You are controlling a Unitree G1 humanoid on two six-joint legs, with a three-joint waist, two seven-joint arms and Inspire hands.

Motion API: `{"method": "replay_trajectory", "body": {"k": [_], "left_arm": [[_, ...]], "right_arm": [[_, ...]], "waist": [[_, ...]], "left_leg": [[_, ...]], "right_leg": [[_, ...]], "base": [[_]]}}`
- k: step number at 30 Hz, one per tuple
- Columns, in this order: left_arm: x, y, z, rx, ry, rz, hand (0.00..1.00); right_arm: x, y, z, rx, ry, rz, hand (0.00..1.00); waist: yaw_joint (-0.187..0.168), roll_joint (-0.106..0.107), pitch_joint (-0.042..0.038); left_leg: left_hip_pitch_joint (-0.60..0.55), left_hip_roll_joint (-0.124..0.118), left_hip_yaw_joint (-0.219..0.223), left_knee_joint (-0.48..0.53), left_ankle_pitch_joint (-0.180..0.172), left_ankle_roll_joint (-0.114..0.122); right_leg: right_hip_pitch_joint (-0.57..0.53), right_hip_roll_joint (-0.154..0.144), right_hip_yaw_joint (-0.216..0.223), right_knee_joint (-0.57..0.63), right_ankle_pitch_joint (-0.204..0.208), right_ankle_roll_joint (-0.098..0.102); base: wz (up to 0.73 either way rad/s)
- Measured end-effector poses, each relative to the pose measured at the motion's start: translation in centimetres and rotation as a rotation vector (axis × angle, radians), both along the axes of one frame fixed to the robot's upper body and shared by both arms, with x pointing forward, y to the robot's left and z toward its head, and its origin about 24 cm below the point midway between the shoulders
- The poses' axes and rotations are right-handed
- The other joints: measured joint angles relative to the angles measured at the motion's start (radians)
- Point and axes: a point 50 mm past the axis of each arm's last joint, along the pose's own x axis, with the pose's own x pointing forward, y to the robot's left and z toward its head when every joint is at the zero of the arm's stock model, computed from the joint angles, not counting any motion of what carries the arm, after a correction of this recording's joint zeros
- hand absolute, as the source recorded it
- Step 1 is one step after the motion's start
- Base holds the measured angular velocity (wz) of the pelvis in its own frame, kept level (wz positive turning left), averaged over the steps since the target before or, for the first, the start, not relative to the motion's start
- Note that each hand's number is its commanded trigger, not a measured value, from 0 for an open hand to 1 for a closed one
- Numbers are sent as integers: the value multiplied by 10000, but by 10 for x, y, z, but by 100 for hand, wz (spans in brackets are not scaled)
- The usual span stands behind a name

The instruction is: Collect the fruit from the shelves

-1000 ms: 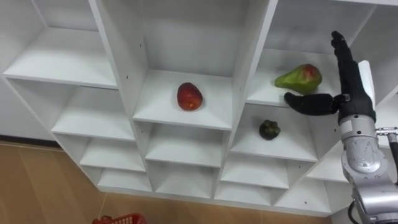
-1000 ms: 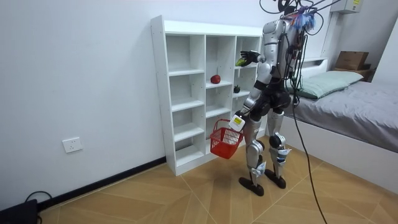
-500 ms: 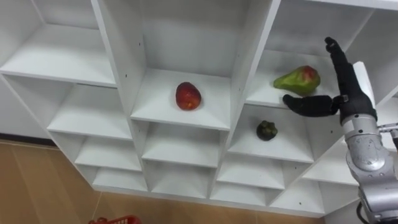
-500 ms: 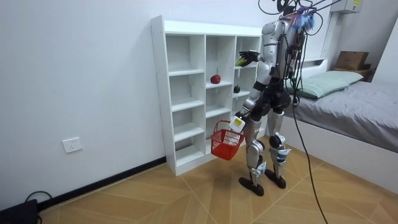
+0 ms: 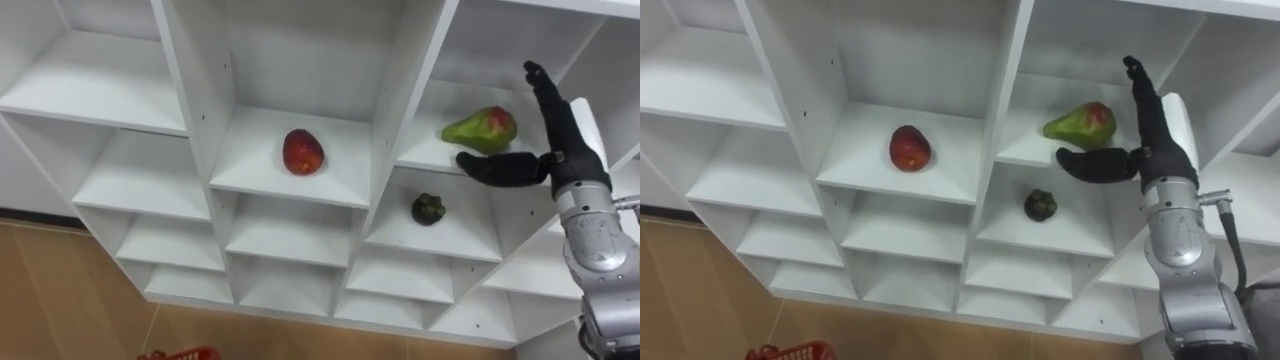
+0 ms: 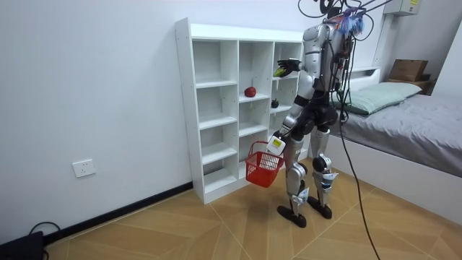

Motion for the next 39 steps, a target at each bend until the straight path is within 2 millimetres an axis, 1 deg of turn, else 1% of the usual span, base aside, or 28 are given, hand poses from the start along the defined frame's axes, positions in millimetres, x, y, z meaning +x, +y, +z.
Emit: {"method": "replay_trajectory", "body": {"k": [4,6,11,17,18,19,20,21,29,39], "left_arm": [[0,1,0,7,11,22,100],[0,1,0,-7,59,43,100],[-1,3,0,-36,261,162,100],[-1,4,0,-26,396,189,100],[-1,4,0,-25,417,195,100],[-1,4,0,-11,441,205,100],[-2,4,0,-7,482,219,100],[-2,4,-1,-6,508,226,100],[-1,4,-1,-15,557,230,100],[0,5,0,158,696,-249,100]], "right_arm": [[3,-3,3,-86,196,203,0],[4,-5,5,-181,274,306,0],[13,-7,10,-232,605,487,0],[18,-10,9,-241,1018,621,0],[18,-10,9,-237,1047,620,11],[18,-11,9,-238,1104,632,55],[18,-11,9,-243,1143,647,71],[18,-11,9,-240,1160,634,100],[17,-11,5,-216,1544,825,100],[18,-16,8,-431,1641,603,100]], "waist": [[0,-36,17],[3,-44,14],[-2,-56,8],[-11,-45,3],[-6,-45,1],[-4,-47,-4],[-2,-47,-4],[-2,-46,-4],[11,-21,1],[43,-52,-39]], "left_leg": [[-18,1,-2,-16,5,2],[-38,0,-3,-33,7,4],[-40,0,-2,3,8,6],[-41,3,-4,31,8,6],[-41,4,-4,35,8,6],[-40,6,-4,42,8,6],[-41,7,-4,52,8,6],[-42,7,-4,59,8,6],[-73,12,-9,148,14,20],[-106,16,-10,141,17,24]], "right_leg": [[-34,-2,-9,2,1,-2],[-10,-2,-1,9,2,-4],[-12,-3,14,9,7,-11],[-57,-2,5,6,18,-21],[-55,-1,4,7,19,-22],[-51,-1,4,8,21,-24],[-49,0,3,8,27,-27],[-47,0,3,8,30,-28],[-35,2,3,10,67,-41],[-73,13,31,10,76,-38]], "base": [[0],[0],[0],[0],[0],[0],[0],[0],[0],[0]]}}
